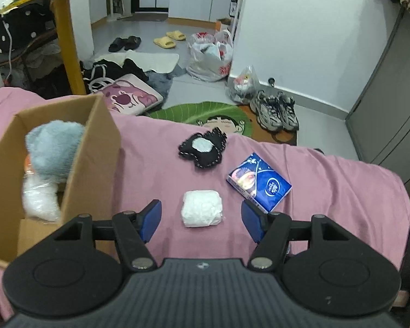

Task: Organize soft objects
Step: 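Grasp the white wrapped bundle with the left gripper while the right gripper grasps the denim plush, then carry the white bundle over the box with the left gripper while the right carries the denim plush, then open the left gripper to drop the white bundle while the right gripper releases the denim plush into the box, then move the left gripper to the black-and-white plush while the right gripper approaches the blue tissue pack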

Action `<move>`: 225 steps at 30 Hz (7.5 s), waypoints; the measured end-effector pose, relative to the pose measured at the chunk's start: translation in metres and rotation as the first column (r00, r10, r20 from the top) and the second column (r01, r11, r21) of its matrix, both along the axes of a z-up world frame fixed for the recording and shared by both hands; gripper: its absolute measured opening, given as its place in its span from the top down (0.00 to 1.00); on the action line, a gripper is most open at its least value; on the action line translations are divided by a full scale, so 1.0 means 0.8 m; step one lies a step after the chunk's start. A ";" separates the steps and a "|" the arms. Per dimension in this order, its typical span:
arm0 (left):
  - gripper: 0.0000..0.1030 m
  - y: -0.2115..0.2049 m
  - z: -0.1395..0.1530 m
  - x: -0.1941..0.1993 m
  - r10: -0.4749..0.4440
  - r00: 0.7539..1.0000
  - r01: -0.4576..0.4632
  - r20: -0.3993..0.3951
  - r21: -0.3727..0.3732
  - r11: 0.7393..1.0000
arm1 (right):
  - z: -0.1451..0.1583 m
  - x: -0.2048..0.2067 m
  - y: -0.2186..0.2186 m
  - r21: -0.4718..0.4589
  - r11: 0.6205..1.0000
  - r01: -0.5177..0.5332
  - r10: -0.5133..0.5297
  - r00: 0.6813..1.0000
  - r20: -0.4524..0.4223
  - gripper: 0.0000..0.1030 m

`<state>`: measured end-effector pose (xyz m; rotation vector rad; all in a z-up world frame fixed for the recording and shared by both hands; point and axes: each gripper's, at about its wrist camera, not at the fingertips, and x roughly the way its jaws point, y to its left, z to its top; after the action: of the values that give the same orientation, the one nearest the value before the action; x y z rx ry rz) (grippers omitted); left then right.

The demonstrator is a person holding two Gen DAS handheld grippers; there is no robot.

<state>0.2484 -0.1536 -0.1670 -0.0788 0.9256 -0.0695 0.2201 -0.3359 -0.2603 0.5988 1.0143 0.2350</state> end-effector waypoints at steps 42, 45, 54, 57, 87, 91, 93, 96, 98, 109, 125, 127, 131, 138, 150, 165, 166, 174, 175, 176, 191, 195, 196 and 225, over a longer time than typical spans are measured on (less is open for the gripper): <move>0.57 0.006 0.003 -0.002 -0.032 0.997 0.028 -0.065 -0.052 0.998 | 0.059 -0.030 -0.011 -0.080 0.992 0.096 -0.089 0.992 0.088 0.75; 0.57 0.008 0.022 -0.013 -0.052 0.998 0.050 -0.035 -0.064 0.997 | 0.076 -0.034 -0.010 -0.090 0.990 0.110 -0.101 0.990 0.103 0.75; 0.57 0.037 0.067 -0.043 -0.043 0.997 0.049 0.058 -0.108 0.993 | 0.149 -0.037 0.013 -0.128 0.988 0.085 -0.057 0.977 0.203 0.75; 0.57 0.051 0.084 -0.052 -0.034 0.994 0.045 0.104 -0.111 0.993 | 0.167 -0.040 0.026 -0.144 0.988 0.063 -0.029 0.973 0.227 0.75; 0.57 0.234 0.132 -0.101 0.113 0.970 -0.077 0.213 -0.171 0.982 | 0.244 -0.091 0.165 -0.269 0.963 0.014 0.093 0.920 0.380 0.75; 0.57 0.247 0.132 -0.101 0.117 0.969 -0.075 0.217 -0.191 0.979 | 0.245 -0.093 0.175 -0.274 0.961 0.020 0.090 0.920 0.381 0.75; 0.57 0.250 0.131 -0.101 0.119 0.969 -0.077 0.215 -0.194 0.978 | 0.246 -0.094 0.179 -0.280 0.960 0.019 0.093 0.920 0.381 0.74; 0.57 0.253 0.125 -0.101 0.122 0.972 -0.079 0.199 -0.213 0.974 | 0.246 -0.093 0.182 -0.284 0.959 0.022 0.094 0.918 0.387 0.74; 0.57 0.256 0.122 -0.101 0.127 0.973 -0.084 0.191 -0.217 0.973 | 0.244 -0.093 0.183 -0.284 0.959 0.024 0.092 0.917 0.388 0.74; 0.57 0.272 0.098 -0.084 0.186 0.976 -0.158 0.110 -0.227 0.961 | 0.227 -0.081 0.204 -0.274 0.962 -0.010 0.115 0.923 0.368 0.74; 0.47 0.294 0.059 -0.050 0.275 0.961 -0.275 -0.042 -0.274 0.922 | 0.197 -0.052 0.233 -0.258 0.964 -0.064 0.146 0.939 0.312 0.74; 0.43 0.298 0.059 -0.051 0.296 0.954 -0.295 -0.039 -0.275 0.915 | 0.194 -0.047 0.237 -0.252 0.965 -0.077 0.155 0.939 0.306 0.74; 0.43 0.303 0.059 -0.053 0.311 0.950 -0.307 -0.034 -0.284 0.908 | 0.192 -0.041 0.251 -0.243 0.964 -0.106 0.178 0.938 0.297 0.73; 0.43 0.307 0.058 -0.050 0.337 0.940 -0.335 -0.040 -0.281 0.899 | 0.198 -0.043 0.271 -0.225 0.961 -0.161 0.225 0.926 0.302 0.67; 0.35 0.299 0.068 -0.061 0.330 0.944 -0.322 -0.005 -0.235 0.917 | 0.210 -0.066 0.221 -0.202 0.973 -0.107 0.167 0.936 0.309 0.38; 0.17 0.241 0.112 -0.084 0.279 0.955 -0.261 0.103 -0.161 0.952 | 0.212 -0.095 0.139 -0.186 0.982 -0.024 0.084 0.942 0.326 0.37; 0.16 0.236 0.115 -0.086 0.272 0.956 -0.253 0.109 -0.163 0.954 | 0.211 -0.096 0.135 -0.183 0.983 -0.018 0.079 0.941 0.328 0.36; 0.15 0.192 0.127 -0.092 0.198 0.971 -0.181 0.135 -0.128 0.975 | 0.204 -0.104 0.098 -0.156 0.988 0.019 0.035 0.940 0.339 0.30; 0.14 0.186 0.127 -0.093 0.190 0.972 -0.174 0.136 -0.117 0.978 | 0.202 -0.104 0.092 -0.152 0.988 0.029 0.025 0.940 0.340 0.30; 0.13 0.181 0.126 -0.093 0.182 0.974 -0.168 0.135 -0.110 0.980 | 0.201 -0.104 0.088 -0.148 0.988 0.037 0.016 0.940 0.340 0.28; 0.00 0.118 0.124 -0.079 0.112 0.986 -0.107 0.121 -0.047 0.993 | 0.185 -0.099 0.044 -0.199 0.977 0.070 0.009 0.929 0.371 0.00; 0.00 0.103 0.123 -0.072 0.096 0.988 -0.092 0.124 -0.038 0.995 | 0.179 -0.094 0.035 -0.215 0.974 0.072 0.015 0.924 0.381 0.00; 0.00 0.099 0.122 -0.070 0.092 0.988 -0.089 0.123 -0.036 0.995 | 0.178 -0.094 0.033 -0.220 0.973 0.072 0.018 0.923 0.385 0.00; 0.03 0.005 0.069 0.029 0.069 0.992 -0.073 0.104 0.035 0.997 | 0.061 -0.009 -0.016 -0.063 0.996 0.066 -0.046 0.958 0.282 0.28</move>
<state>0.2717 -0.1496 -0.1118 -0.0718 0.8203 0.0106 0.2128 -0.3490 -0.2113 0.5118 0.7277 0.2250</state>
